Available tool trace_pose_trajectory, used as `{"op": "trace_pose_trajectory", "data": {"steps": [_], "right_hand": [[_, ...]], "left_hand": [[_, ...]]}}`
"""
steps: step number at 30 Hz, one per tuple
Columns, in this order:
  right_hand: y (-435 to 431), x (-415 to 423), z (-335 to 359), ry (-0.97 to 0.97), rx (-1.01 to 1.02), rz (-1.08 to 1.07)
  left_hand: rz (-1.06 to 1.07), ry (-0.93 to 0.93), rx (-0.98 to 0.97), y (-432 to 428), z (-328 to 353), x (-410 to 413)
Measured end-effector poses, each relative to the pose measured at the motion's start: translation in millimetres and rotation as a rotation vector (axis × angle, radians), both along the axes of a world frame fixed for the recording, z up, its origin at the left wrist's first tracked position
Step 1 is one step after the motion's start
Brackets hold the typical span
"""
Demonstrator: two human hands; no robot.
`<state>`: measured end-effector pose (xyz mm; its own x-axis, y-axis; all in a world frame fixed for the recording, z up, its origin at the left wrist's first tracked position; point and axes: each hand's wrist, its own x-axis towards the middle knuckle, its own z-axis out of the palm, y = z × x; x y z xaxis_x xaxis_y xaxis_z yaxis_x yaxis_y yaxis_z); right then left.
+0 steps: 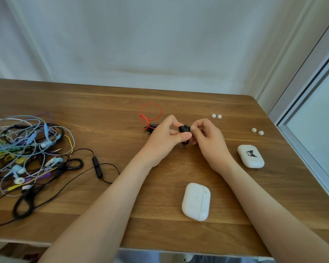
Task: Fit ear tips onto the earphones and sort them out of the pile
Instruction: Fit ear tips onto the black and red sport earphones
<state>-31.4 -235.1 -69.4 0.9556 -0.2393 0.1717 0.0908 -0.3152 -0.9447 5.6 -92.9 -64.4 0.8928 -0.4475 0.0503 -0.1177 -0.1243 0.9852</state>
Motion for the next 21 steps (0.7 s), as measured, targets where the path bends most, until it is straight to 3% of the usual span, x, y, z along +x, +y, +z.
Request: {"op": "trace_pose_trajectory", "data": {"steps": [13,21], "right_hand": [[-2.6,0.1,4.2,-0.070,0.246,0.128],[-9.6,1.9,7.1,0.014,0.400,0.248]], "left_hand": [[-0.011,0.046,-0.102,-0.5,4.6,-2.5],[-0.021,0.009,-0.055,3.2,5.1,-0.3]]}}
